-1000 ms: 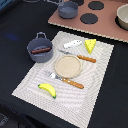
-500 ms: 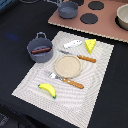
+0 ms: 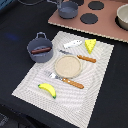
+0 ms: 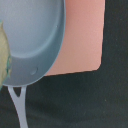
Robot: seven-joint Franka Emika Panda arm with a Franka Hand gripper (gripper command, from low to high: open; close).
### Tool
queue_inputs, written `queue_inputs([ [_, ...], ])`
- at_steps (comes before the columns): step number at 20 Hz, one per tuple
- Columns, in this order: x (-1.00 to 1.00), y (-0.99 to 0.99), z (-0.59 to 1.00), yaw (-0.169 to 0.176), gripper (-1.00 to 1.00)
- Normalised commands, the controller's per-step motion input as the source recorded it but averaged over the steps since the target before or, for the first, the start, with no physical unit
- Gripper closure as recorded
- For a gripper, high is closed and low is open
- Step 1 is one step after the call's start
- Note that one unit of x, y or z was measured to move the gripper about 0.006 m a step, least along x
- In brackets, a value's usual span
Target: Interact with the objects in diverse but meaningful ways.
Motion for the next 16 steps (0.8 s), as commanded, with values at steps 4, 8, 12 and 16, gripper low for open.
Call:
queue_inputs([
  [4,-0.18,0.04,-0.4,-0.018,-1.0],
  [8,-0.17,0.04,-0.39,-0.017,-1.0],
  [12,-0.18,0.07,-0.37,-0.017,-1.0],
  [16,-0.16,0.1,-0.34,-0.013,-1.0],
])
